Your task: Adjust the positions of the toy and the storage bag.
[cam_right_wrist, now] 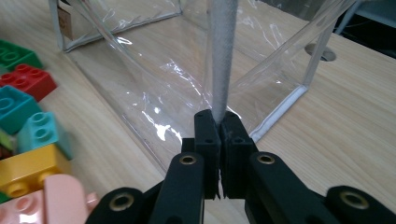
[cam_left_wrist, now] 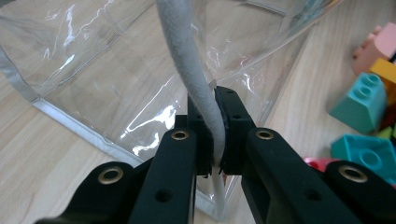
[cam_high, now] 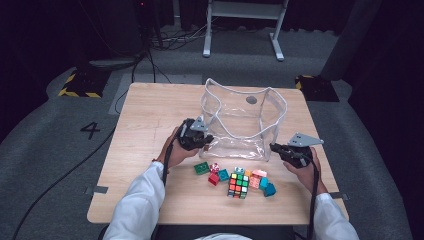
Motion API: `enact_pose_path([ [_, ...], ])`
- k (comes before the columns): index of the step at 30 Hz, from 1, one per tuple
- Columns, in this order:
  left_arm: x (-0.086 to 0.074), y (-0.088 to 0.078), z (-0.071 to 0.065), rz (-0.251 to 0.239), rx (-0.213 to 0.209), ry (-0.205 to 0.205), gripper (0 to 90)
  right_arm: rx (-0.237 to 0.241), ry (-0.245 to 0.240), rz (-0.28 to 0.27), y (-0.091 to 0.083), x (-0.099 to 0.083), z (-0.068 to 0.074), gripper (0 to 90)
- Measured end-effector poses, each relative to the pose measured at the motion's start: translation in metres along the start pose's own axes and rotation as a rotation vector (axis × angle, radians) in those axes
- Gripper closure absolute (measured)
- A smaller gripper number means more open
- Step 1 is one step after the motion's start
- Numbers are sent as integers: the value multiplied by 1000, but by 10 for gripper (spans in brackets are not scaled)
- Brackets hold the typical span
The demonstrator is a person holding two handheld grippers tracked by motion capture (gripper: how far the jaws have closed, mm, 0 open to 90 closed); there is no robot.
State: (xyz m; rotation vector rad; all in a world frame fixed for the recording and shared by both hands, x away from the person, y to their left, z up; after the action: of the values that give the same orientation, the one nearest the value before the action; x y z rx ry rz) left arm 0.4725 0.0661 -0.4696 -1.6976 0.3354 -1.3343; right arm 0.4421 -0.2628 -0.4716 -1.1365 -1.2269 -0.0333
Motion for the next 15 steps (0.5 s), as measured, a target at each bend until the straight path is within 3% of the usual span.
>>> enact_pose_path([
  [3,-9,-6,-5,5,-2,1,850,25,-30,7,-2,0,12,876],
  [15,-28,-20,-23,-6,3,20,839,66,-63,-4,-10,-5,32,875],
])
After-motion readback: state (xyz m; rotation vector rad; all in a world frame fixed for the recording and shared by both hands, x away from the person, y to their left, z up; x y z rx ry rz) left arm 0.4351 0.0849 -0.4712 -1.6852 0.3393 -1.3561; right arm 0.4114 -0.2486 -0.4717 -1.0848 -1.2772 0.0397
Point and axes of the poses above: each handheld gripper's, and its own axes: y roughly forward along the jaws, x roughly out of its top, z roughly to its left, the point moved 4 cm from there along y, roughly forward along the jaws, and after that the axes turned 10 degrees about z, right-handed, at the moved point
